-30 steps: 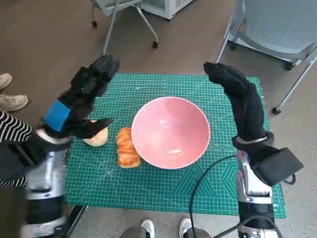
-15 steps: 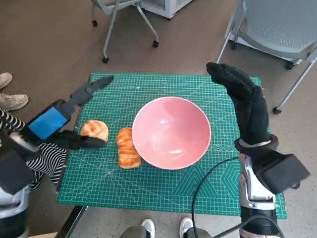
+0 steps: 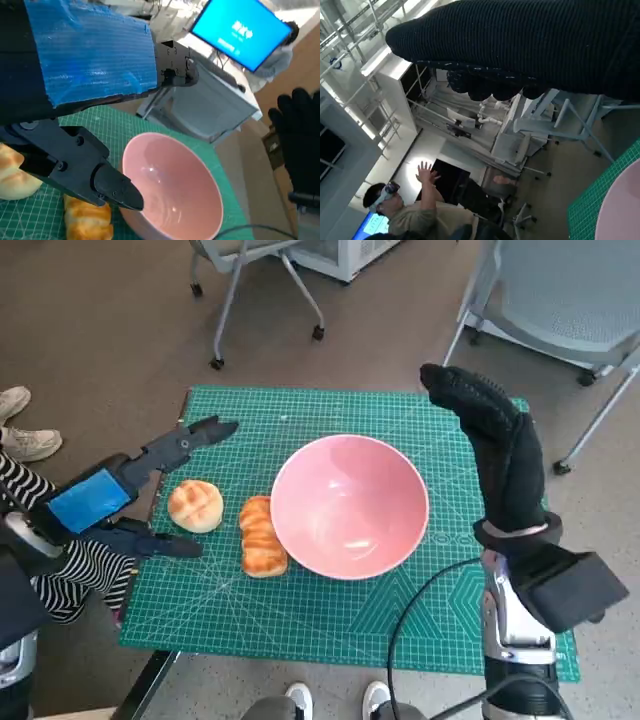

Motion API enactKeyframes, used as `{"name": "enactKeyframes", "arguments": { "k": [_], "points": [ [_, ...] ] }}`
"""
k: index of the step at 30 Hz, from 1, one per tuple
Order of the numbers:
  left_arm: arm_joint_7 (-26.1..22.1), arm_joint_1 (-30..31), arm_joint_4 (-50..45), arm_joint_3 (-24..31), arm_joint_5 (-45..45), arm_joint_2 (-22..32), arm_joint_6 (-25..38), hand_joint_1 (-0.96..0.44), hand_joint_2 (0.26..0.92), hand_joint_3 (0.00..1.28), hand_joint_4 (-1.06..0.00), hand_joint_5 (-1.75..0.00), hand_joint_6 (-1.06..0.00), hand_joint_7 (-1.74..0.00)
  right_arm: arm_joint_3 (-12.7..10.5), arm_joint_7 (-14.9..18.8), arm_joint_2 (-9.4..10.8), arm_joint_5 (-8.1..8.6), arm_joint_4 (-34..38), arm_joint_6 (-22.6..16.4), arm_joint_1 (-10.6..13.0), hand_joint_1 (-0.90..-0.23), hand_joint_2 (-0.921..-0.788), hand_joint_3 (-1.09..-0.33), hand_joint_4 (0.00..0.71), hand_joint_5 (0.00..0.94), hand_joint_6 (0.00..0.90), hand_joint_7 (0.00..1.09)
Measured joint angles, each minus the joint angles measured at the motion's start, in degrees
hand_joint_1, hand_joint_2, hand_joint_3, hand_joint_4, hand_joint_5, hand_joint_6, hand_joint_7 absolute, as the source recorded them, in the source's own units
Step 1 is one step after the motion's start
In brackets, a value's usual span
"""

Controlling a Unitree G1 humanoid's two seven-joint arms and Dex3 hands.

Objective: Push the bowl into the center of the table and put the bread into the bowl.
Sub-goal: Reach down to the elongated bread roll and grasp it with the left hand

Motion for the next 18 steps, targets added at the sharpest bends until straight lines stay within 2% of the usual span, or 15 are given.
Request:
{"name": "enactKeyframes", "arguments": {
  "k": [8, 18],
  "points": [
    [1.0, 0.6, -2.5, -3.8, 6.5, 1.1, 6.5, -0.13, 0.692, 0.06, -0.13, 0.00, -0.23, -0.11, 0.0, -0.2, 0.1, 0.03, 0.2, 0.0, 0.0, -0.715, -0.921, -0.768, 0.243, 0.015, 0.050, 0.64],
    [2.9, 0.4, -2.6, -10.7, 15.0, 1.0, 12.9, -0.25, 0.712, 0.05, -0.14, 0.00, -0.24, -0.05, -0.2, -0.4, 0.1, 0.09, 0.1, 0.0, 0.0, -0.716, -0.921, -0.767, 0.246, 0.014, 0.052, 0.64]
  ]
}}
